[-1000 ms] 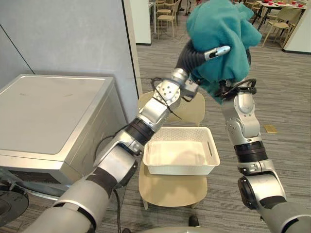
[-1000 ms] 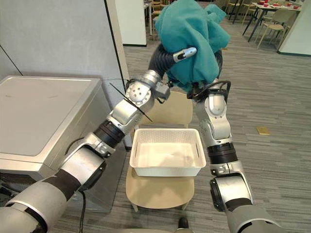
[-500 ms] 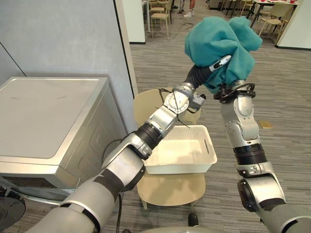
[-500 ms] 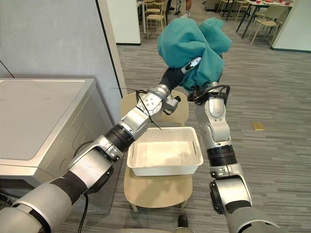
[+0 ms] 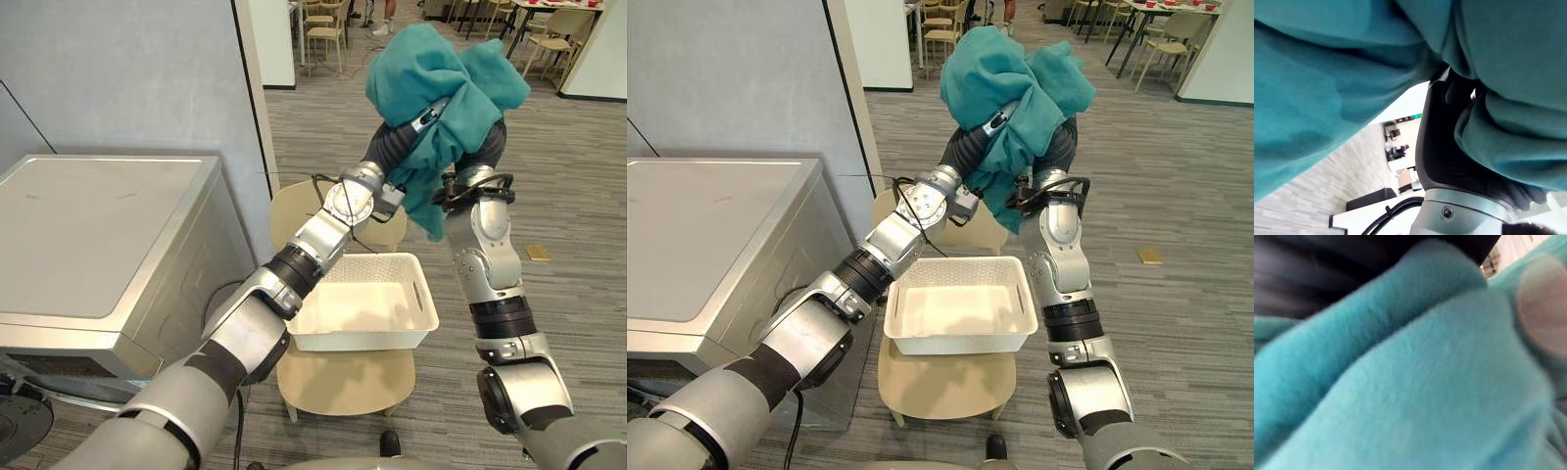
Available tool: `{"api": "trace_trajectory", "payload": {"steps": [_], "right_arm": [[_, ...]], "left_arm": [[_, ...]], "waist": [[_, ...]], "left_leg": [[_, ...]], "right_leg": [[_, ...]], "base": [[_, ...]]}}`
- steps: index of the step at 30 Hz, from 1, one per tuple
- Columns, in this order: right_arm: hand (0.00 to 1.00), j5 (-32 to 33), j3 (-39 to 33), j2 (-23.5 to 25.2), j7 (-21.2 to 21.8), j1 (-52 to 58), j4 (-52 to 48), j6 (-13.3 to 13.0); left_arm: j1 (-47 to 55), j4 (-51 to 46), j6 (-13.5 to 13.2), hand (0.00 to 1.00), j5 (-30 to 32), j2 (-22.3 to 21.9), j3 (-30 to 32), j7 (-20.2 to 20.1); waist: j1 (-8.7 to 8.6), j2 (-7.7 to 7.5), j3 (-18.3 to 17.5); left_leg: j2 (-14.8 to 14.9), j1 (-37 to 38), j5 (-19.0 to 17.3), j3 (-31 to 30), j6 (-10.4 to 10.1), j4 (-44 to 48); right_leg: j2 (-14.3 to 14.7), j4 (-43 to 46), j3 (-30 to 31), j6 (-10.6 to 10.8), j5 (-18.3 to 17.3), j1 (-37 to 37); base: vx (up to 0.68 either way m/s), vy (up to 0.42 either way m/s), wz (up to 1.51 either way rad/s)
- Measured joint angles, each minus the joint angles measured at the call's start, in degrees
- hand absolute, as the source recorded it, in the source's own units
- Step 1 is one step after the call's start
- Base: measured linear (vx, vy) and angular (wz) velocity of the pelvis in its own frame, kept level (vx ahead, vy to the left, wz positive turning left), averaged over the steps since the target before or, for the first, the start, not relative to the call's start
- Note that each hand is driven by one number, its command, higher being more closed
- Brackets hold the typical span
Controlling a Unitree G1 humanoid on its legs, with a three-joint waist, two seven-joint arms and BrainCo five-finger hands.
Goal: Pick up the laundry basket with both hands and put the clothes into the washing machine.
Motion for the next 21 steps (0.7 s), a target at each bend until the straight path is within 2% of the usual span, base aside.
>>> {"api": "trace_trajectory", "payload": {"steps": [3, 6, 7, 8, 10, 12, 14, 17, 19, 21], "right_arm": [[0.0, 0.5, -2.8, -0.3, 0.4, 1.4, -2.4, 0.0], [0.0, 0.7, -9.5, -1.4, 1.1, 3.2, -4.2, -0.1], [0.0, 1.7, -16.1, -2.0, 0.8, 5.8, -5.1, -1.4], [0.0, 1.8, -17.1, -2.1, 0.7, 6.2, -5.1, -1.6], [0.0, 2.3, -23.8, -3.5, -0.8, 10.4, -5.1, -2.4], [0.0, 2.0, -31.7, -4.3, -2.3, 16.2, -5.1, -2.5], [0.0, 0.5, -35.5, -4.4, -3.8, 20.2, -5.1, -2.5], [0.0, -0.7, -38.9, -3.7, -3.8, 27.0, -5.0, -2.3], [0.0, -2.0, -41.0, -2.3, -3.8, 30.8, -4.9, -2.1], [0.0, -2.9, -44.3, 0.8, -3.4, 36.1, -4.8, -2.0]], "left_arm": [[0.1, -3.8, 0.1, 1.0, 0.3, 1.1, 0.8, -0.1], [1.2, -11.5, 0.0, 1.0, 2.5, 3.2, 5.5, 0.0], [3.5, -17.3, -0.2, 1.0, 3.3, 5.4, 10.9, 0.3], [3.9, -18.3, -0.3, 1.0, 3.4, 6.0, 11.9, 0.3], [7.1, -24.0, -1.0, 1.0, 4.5, 9.8, 18.2, 1.5], [12.7, -31.7, -1.5, 1.0, 4.9, 15.3, 28.2, 4.1], [17.1, -36.9, -2.7, 1.0, 5.0, 18.3, 35.4, 6.3], [23.4, -44.7, -3.8, 1.0, 5.5, 21.7, 44.6, 8.5], [28.2, -49.5, -4.5, 1.0, 6.9, 23.3, 49.2, 8.9], [37.1, -55.3, -5.7, 1.0, 8.7, 23.8, 56.6, 8.9]], "waist": [[0.03, -0.01, 0.0], [0.18, 0.01, 0.0], [0.16, 0.13, -0.1], [0.17, 0.13, -0.1], [0.08, 0.22, -0.1], [0.03, 0.69, -0.2], [0.11, 0.94, -0.2], [0.57, 0.99, -0.2], [1.12, 1.31, -0.5], [1.87, 2.29, -1.4]], "left_leg": [[0.0, 0.0, 0.0, -0.7, 0.0, 0.0], [-0.1, 0.0, 0.0, -0.9, 0.0, 0.0], [-0.1, 0.0, 0.0, -1.0, 0.0, 0.0], [-0.1, 0.0, 0.0, -1.1, 0.0, 0.0], [-0.1, 0.1, 0.0, -1.1, 0.0, 0.0], [-0.1, 0.1, 0.0, -1.0, 0.0, 0.0], [-0.1, 0.1, 0.0, -1.0, 0.0, 0.0], [-0.1, 0.1, 0.0, -1.1, 0.0, 0.0], [-0.1, 0.1, -0.2, -1.8, -0.1, 0.0], [-0.1, -0.2, -0.3, -2.4, -0.2, 0.0]], "right_leg": [[-0.1, 0.0, -0.5, 0.1, -0.1, 0.5], [-0.1, 0.1, -0.9, 0.2, -0.1, 0.6], [-0.1, 0.3, -1.0, 0.3, -0.3, 0.7], [-0.1, 0.3, -1.0, 0.4, -0.3, 0.7], [-0.1, 0.3, -1.0, 0.6, -0.5, 0.7], [-0.1, 0.4, -1.0, 1.0, -1.0, 0.7], [-0.1, 0.4, -1.0, 0.9, -1.0, 0.7], [-0.1, 0.4, -1.4, 0.7, -1.3, 1.1], [-0.1, 0.4, -2.0, 0.6, -1.6, 1.6], [-0.2, 0.4, -2.7, 0.5, -1.9, 1.8]], "base": [[0.0, -0.002, 0.11], [0.0, -0.001, 0.05], [-0.01, 0.001, 0.03], [0.0, 0.0, 0.0], [0.0, 0.0, 0.0], [0.0, 0.0, 0.0], [0.0, 0.0, 0.0], [-0.01, 0.0, 0.07], [0.0, -0.001, 0.16], [0.01, -0.003, 0.15]]}}
